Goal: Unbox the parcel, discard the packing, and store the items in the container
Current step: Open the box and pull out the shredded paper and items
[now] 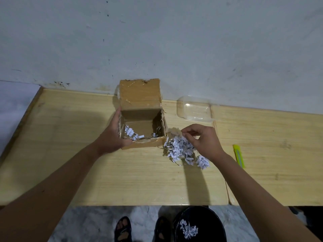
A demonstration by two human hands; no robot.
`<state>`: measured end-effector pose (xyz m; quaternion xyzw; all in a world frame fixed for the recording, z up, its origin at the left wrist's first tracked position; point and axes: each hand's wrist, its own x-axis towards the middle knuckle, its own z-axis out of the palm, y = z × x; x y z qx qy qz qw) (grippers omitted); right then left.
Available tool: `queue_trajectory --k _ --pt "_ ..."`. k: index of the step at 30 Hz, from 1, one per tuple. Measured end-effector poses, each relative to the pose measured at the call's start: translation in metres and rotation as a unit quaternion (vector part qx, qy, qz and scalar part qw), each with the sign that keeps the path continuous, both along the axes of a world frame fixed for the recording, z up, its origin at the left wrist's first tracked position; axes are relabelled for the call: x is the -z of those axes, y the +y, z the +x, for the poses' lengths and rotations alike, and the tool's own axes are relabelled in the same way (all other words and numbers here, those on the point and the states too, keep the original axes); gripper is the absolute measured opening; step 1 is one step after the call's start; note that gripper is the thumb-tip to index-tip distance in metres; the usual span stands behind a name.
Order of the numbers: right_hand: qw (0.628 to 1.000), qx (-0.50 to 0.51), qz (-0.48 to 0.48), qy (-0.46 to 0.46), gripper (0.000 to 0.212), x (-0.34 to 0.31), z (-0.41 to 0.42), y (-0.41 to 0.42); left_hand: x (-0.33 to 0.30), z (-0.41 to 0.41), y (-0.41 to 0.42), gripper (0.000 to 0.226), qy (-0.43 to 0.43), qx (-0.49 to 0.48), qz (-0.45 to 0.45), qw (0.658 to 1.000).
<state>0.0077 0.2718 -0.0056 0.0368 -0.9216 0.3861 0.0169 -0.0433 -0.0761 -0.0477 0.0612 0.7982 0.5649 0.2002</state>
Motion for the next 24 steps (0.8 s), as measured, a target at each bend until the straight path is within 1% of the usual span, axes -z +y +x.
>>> queue_trajectory --k 2,5,9,10,14,19,22,24 --pt "0.999 -0.004 -0.031 0.008 0.013 -0.005 -0.007 -0.015 0.002 0.000 0.000 0.133 0.005 0.001 -0.001 1.000" --pt "0.997 -0.037 -0.071 0.014 0.013 -0.012 -0.022 -0.043 0.005 0.002 0.001 0.130 0.040 0.015 -0.001 0.999" --pt "0.990 -0.098 -0.098 -0.031 0.023 -0.010 -0.048 -0.087 0.007 0.003 -0.003 0.130 0.073 0.024 0.011 0.997" --pt "0.989 -0.114 -0.087 -0.046 0.027 -0.009 -0.054 -0.097 0.008 0.003 -0.005 0.130 0.077 0.027 0.015 0.997" --pt "0.979 -0.166 0.029 -0.112 0.041 0.001 -0.074 -0.124 0.012 0.004 -0.012 0.133 0.072 0.025 0.024 0.997" --pt "0.963 -0.199 0.080 -0.164 0.050 0.010 -0.088 -0.139 0.016 0.006 -0.019 0.130 0.039 0.005 0.030 0.999" --pt "0.940 -0.235 0.147 -0.200 0.055 0.012 -0.095 -0.144 0.017 0.009 -0.019 0.130 0.025 0.000 0.033 0.999" --pt "0.921 -0.258 0.192 -0.220 0.053 0.016 -0.097 -0.148 0.017 0.010 -0.019 0.128 0.019 -0.003 0.036 0.999"
